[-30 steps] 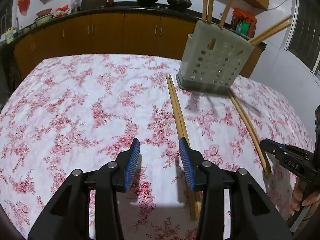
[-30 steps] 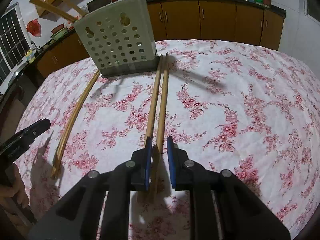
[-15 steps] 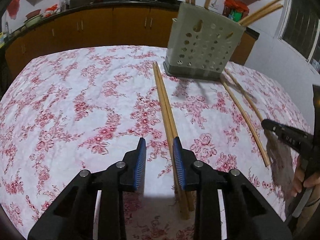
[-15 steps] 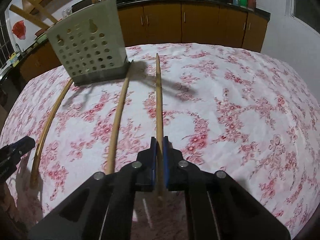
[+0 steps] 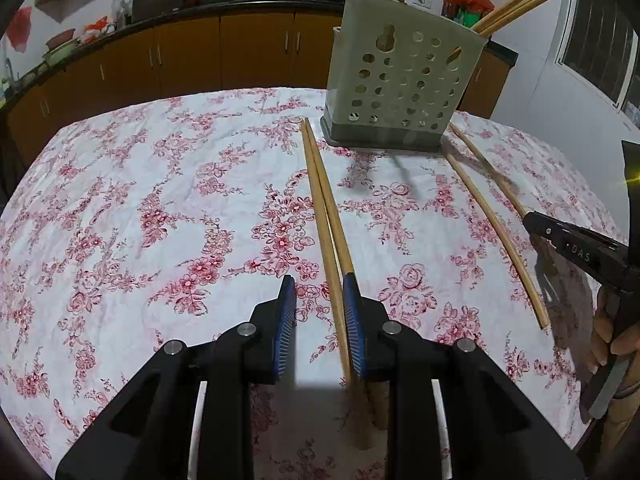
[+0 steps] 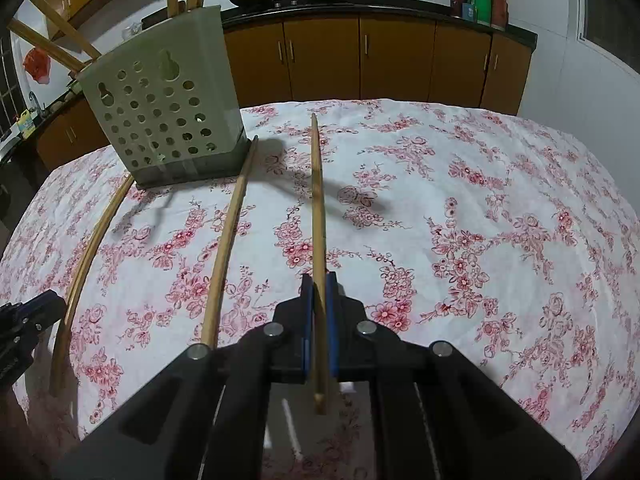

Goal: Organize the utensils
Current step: 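Close the left gripper on a wooden chopstick while the right gripper grasps another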

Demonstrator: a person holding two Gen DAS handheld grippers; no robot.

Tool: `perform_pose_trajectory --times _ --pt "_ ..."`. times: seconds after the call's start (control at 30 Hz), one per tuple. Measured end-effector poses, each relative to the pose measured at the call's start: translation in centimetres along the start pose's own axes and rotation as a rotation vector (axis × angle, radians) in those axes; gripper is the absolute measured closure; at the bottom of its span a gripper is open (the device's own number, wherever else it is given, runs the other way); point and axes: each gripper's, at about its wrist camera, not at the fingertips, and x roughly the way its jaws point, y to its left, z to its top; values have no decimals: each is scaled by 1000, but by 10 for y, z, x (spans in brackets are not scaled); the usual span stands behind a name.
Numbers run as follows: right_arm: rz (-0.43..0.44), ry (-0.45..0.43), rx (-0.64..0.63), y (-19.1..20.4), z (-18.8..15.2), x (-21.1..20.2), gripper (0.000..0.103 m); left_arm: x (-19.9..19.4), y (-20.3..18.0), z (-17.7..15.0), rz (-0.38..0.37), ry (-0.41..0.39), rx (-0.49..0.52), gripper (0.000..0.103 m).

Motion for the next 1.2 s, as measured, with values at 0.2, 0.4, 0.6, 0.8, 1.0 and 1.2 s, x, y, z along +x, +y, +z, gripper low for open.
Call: perform_pose_trajectory --times 0.2,0.4,0.6,0.8,1.0,1.2 --pt "-4 1 -8 1 1 -1 94 5 -4 2 36 -1 31 86" --pt "4 -1 5 1 1 -3 95 14 16 16 84 -5 -10 95" --pt "6 -2 30 -4 2 -3 95 14 38 20 58 -11 -72 95" --pt "-10 2 17 -1 1 -2 94 13 41 18 44 -11 -83 95" --pt "-14 3 14 0 1 -2 94 10 46 17 26 -12 -100 94" --pt "-13 3 14 0 1 -2 94 11 45 18 29 -11 -100 94"
